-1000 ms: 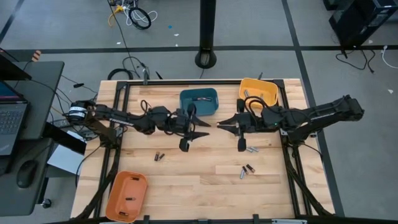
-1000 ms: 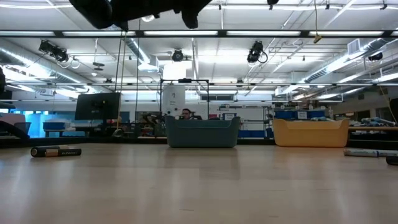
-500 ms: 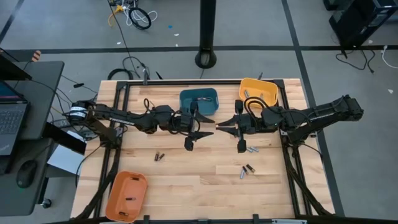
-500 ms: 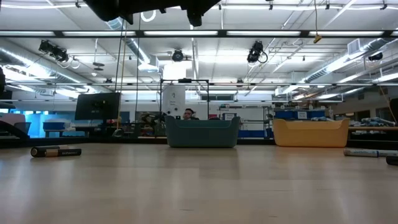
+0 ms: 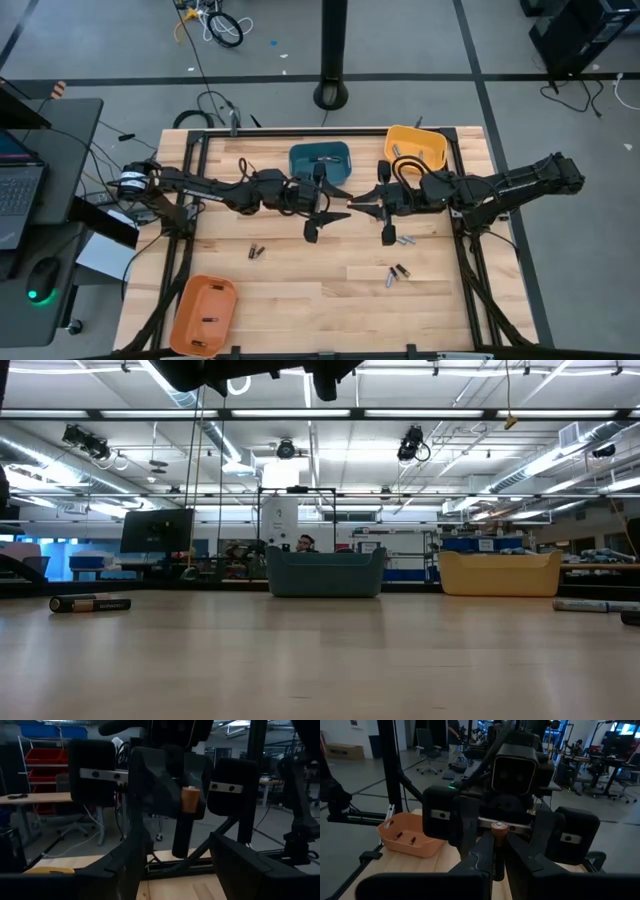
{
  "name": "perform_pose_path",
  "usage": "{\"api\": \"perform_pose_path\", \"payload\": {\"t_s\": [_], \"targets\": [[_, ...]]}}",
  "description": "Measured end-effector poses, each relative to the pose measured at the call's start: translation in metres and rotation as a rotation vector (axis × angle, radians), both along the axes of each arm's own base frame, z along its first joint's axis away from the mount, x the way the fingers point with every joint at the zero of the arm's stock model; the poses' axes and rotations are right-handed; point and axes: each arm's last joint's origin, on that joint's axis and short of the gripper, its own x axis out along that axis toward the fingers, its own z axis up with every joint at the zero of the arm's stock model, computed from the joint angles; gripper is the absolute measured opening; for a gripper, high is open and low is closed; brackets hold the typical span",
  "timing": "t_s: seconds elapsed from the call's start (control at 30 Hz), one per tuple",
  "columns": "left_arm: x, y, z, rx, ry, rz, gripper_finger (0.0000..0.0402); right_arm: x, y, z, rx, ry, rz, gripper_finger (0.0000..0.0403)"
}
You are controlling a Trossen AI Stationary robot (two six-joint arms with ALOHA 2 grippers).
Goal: Sort batteries
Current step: Put the small black battery into the orange bin
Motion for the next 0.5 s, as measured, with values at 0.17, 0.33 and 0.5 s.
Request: {"api": "perform_pose_path", "payload": {"t_s": [0.17,0.33,0.5], "targets": [[0.0000,0.0000,0.0003,-0.002,-0.004,-0.001,0.0214,0.0000,0.0000,-0.0001,0.000,0.001,0.000,0.0040],[-0.0001,-0.0002,0.0009,-0.002,-0.010,-0.003,0.0163,-0.0001,0.0000,0.0000,-0.001,0.000,0.000,0.0040],[-0.0001,-0.0002,0.0009,0.000,-0.010,-0.003,0.0098,0.0000,0.0000,0.0004,-0.003,-0.004,0.001,0.0040]]}}
